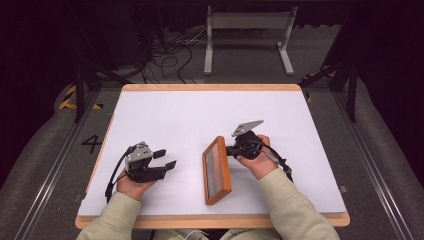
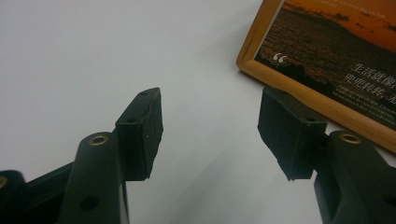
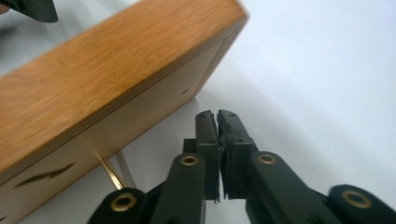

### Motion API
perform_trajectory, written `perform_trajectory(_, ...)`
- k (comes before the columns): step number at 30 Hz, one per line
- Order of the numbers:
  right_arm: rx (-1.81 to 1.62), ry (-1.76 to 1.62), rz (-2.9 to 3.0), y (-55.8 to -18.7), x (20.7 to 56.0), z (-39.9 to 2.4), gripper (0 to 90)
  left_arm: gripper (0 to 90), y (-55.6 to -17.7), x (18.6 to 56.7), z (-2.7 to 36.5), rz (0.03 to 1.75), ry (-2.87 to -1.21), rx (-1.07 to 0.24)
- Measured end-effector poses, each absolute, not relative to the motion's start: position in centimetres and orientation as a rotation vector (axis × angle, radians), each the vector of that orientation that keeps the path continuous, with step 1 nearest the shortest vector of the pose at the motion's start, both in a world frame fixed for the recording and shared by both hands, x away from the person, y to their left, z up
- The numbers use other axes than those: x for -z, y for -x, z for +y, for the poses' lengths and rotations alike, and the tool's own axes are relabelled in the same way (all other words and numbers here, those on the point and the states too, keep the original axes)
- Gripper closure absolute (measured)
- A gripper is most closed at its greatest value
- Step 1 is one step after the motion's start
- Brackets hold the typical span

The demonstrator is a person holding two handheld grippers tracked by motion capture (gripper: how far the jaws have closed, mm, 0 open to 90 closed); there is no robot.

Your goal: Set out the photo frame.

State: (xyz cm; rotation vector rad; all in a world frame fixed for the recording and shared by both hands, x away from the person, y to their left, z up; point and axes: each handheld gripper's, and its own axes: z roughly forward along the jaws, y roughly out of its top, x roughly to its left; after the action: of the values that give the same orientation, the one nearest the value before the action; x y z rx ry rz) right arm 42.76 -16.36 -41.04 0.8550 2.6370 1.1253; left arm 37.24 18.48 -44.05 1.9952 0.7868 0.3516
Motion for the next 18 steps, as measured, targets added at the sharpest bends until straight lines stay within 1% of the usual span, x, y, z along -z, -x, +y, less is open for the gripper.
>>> perform_trajectory(4,-1.105,-0.858,2.598,-42.1,39.5,-17.1,77.5,39.7,-37.4,44.1,18.4,0.791,-1.999,-0.355)
perform_trajectory(7,-1.091,-0.861,2.581,-41.7,38.5,-17.5,72.3,36.7,-37.5,44.1,18.4,0.793,-1.999,-0.362)
perform_trajectory(11,-1.068,-0.861,2.574,-41.0,37.2,-17.8,64.0,34.8,-37.5,44.1,18.3,0.8,-1.996,-0.357)
perform_trajectory(14,-1.066,-0.856,2.567,-40.5,36.3,-17.8,55.8,34.3,-37.6,44.1,18.3,0.795,-2.003,-0.359)
perform_trajectory(18,-1.106,-0.854,2.547,-39.9,35.1,-17.7,48.4,34.0,-37.6,44.1,18.3,0.792,-2.004,-0.36)
